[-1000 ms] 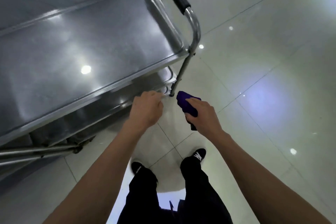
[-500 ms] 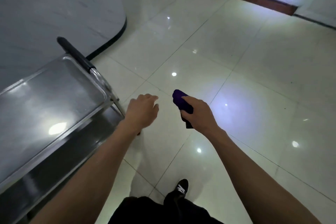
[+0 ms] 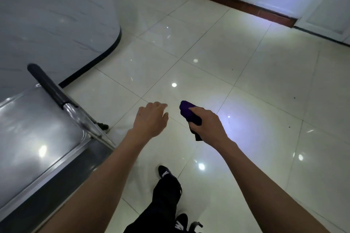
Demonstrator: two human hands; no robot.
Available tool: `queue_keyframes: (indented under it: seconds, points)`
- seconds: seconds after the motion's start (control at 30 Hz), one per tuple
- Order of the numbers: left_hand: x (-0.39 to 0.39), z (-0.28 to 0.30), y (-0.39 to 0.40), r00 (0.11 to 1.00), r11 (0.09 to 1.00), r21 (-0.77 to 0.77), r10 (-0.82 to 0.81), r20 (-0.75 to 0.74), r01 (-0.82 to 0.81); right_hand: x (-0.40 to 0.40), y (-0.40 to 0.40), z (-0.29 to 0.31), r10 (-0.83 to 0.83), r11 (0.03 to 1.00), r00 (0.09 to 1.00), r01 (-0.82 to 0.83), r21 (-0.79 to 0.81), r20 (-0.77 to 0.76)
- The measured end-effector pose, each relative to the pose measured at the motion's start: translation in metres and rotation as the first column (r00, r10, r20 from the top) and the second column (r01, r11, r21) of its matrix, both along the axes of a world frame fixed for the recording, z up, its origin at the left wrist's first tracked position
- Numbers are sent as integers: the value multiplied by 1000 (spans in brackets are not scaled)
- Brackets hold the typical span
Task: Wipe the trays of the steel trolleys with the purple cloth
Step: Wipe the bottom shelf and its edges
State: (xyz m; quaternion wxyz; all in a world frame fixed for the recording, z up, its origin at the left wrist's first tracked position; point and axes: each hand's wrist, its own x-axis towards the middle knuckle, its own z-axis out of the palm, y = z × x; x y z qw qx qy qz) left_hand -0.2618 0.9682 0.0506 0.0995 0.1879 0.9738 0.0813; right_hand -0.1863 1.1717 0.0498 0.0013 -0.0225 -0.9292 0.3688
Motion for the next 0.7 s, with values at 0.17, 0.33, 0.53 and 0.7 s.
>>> queue_keyframes:
  seconds: [0.17,0.33,0.53,0.7]
  points:
    - [-82,-9,14,998,994,92,54,20,-56,-84,19,7,23,1000,999,-23,18,45]
    - [-158,-1,15,996,987,133,84,31,-87,-158,37,14,16,1000,997,-15,-7,78]
    - [-239,10,10,995,988,115,98,23,-100,-246,36,14,-25,997,997,20,-71,-71]
    - [-314,4,6,991,981,142,126,47,-131,-342,32,3,-6,992,993,-9,-128,-119]
